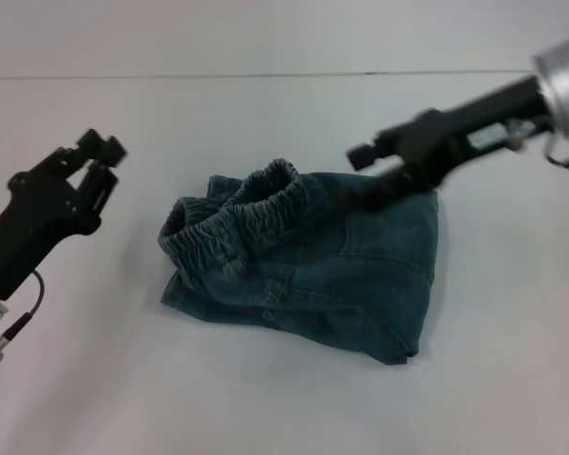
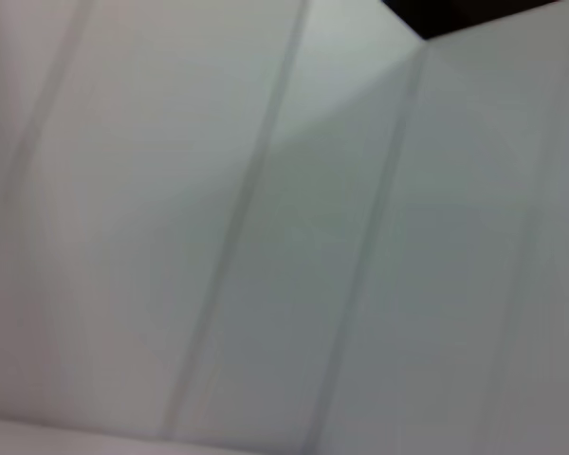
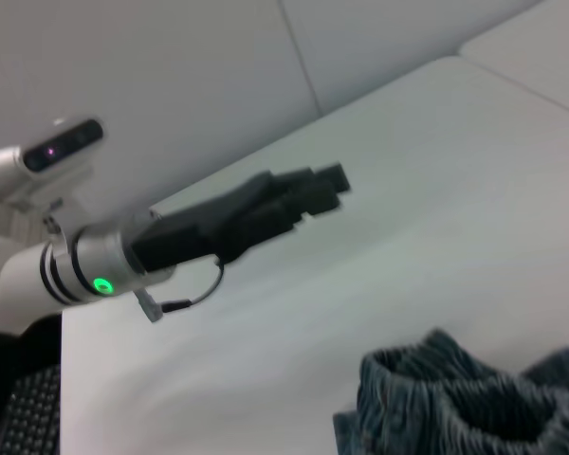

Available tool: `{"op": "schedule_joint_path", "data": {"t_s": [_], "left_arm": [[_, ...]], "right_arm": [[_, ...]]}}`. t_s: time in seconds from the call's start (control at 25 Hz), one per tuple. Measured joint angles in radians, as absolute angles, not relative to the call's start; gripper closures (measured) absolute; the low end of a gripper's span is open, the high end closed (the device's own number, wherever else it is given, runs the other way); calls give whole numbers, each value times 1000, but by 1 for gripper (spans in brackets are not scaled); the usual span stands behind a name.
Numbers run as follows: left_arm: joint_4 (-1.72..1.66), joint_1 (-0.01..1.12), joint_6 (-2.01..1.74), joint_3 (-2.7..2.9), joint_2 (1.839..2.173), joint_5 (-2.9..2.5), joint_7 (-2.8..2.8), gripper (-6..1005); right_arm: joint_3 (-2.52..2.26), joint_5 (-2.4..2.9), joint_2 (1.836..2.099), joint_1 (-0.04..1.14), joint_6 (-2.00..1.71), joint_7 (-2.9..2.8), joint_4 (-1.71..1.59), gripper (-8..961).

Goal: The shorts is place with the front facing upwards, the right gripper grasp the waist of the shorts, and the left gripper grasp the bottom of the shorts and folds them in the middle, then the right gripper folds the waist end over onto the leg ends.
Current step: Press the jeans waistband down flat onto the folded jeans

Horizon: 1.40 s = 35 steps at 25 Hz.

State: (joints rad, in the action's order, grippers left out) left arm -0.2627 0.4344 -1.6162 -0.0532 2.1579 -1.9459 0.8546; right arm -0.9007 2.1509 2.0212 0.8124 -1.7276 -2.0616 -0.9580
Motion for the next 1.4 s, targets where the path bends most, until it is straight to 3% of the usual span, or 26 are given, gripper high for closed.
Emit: {"op": "schedule_joint_path", "data": {"t_s": [0.04, 0.16, 0.6, 0.8, 1.4], "left_arm": [[-294, 438, -1630, -15, 2157, -1946, 908, 834], [-443, 459, -1696, 187, 2157, -1946, 1120, 610], [-560, 568, -1683, 575, 2155, -1952, 1433, 372], [-530, 629, -1458, 731, 2163, -1966, 1530, 143], [-489, 638, -1255, 788, 2167, -1907, 1515, 113]], "right_arm": [[-886, 2139, 2018, 781, -1743, -2042, -959, -6], [-840, 2105, 2013, 699, -1778, -1983, -960, -6], [-760, 2098, 1993, 513, -1837, -1838, -951, -6], [-759, 2101, 1984, 495, -1853, -1826, -949, -6], [-766, 2103, 1995, 498, -1849, -1824, -948, -6]]}}
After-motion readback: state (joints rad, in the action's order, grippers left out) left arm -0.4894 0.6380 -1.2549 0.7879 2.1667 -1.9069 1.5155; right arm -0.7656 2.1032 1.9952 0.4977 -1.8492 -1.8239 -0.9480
